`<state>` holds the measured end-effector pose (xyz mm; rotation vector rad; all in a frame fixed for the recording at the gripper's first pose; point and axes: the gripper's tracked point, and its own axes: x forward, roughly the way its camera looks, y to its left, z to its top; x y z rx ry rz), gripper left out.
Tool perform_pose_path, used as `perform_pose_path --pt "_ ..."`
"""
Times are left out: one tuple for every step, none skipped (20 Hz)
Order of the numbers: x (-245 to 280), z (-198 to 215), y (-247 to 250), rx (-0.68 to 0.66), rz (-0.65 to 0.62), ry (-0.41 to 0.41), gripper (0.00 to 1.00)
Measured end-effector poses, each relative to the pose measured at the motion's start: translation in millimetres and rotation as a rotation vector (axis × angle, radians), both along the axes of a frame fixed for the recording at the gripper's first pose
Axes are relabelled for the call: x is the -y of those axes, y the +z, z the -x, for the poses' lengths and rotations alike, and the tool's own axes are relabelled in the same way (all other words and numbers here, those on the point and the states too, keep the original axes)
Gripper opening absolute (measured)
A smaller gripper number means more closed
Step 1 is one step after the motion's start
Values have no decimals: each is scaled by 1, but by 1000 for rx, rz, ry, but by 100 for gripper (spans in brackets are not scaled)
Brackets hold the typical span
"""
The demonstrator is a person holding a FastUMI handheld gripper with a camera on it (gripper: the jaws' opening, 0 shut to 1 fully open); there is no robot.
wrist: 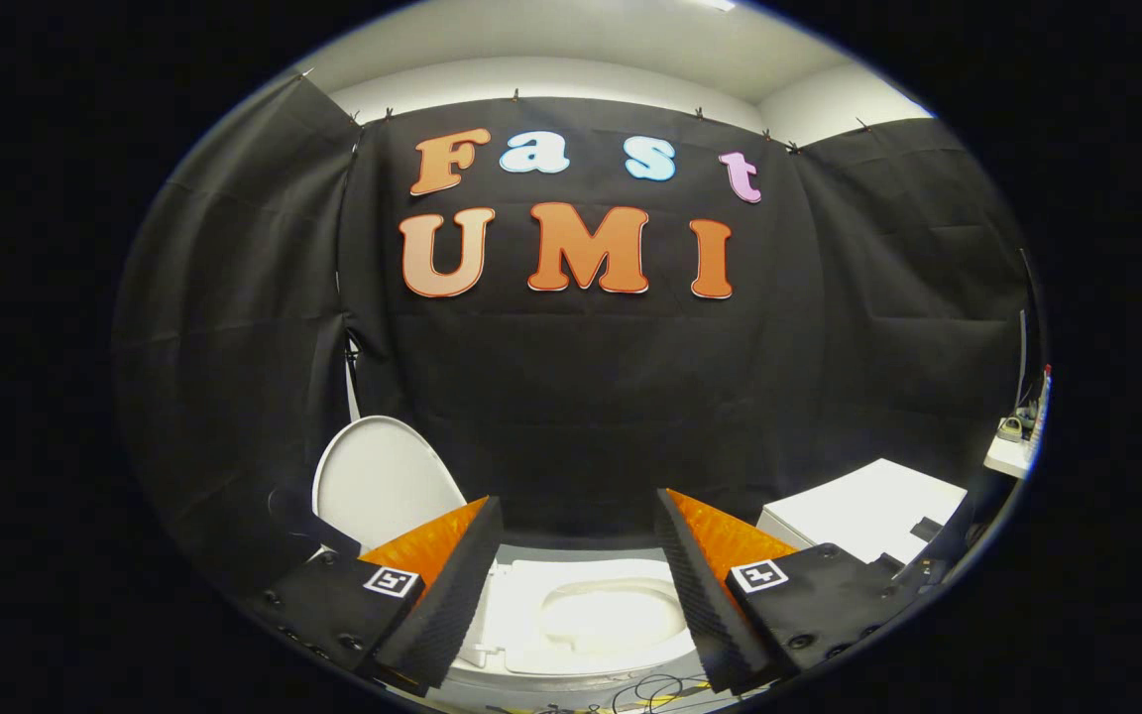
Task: Open the toilet lid.
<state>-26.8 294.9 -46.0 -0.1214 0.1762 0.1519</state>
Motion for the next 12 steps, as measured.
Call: perform_pose_path --pt "1 0 0 -1 0 -1 98" --pt "3 0 0 -1 -1 -4 98" --pt "6 0 1 0 -4 -8 98" --pt "8 1 2 0 -7 -12 98" --pt "10 1 3 1 -8 -15 98" --pt "13 1 3 1 -8 -19 98" --pt "15 1 4 3 -9 -23 98" --pt "16 2 6 6 -12 -26 98" --pt "18 2 7 10 -16 -28 98" --pt "19 3 8 15 -19 -31 98" --pt "19 2 9 16 -20 -33 98" --pt "20 2 8 16 -19 -34 98"
